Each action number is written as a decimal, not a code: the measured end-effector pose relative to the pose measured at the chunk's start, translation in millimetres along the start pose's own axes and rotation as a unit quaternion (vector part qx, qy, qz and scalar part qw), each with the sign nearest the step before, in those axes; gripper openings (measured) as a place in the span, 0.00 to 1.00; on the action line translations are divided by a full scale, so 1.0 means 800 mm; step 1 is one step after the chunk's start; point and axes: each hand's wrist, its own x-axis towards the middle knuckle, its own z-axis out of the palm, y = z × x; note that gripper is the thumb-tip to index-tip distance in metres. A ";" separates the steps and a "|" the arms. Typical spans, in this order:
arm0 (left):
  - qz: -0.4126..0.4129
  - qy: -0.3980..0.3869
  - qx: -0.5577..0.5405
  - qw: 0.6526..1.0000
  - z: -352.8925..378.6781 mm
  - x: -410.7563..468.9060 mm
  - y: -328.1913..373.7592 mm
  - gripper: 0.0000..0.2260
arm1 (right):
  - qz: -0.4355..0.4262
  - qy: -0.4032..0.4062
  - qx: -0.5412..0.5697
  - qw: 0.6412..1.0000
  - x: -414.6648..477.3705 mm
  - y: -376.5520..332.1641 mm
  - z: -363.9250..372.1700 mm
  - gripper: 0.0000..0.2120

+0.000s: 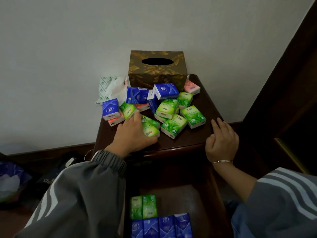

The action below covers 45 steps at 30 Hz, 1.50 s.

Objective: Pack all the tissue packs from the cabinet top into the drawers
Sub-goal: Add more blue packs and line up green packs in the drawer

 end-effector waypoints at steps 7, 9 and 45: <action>-0.109 -0.004 -0.079 0.991 0.004 0.003 0.021 0.41 | -0.001 0.001 0.001 1.000 -0.002 -0.001 -0.002 0.27; -0.151 0.001 -0.079 0.985 0.014 0.008 0.035 0.44 | 0.003 -0.001 0.002 1.000 -0.002 -0.001 -0.002 0.28; -0.151 0.110 -0.064 0.980 0.022 -0.047 -0.086 0.36 | -0.087 -0.103 -0.049 0.990 0.120 -0.235 0.007 0.41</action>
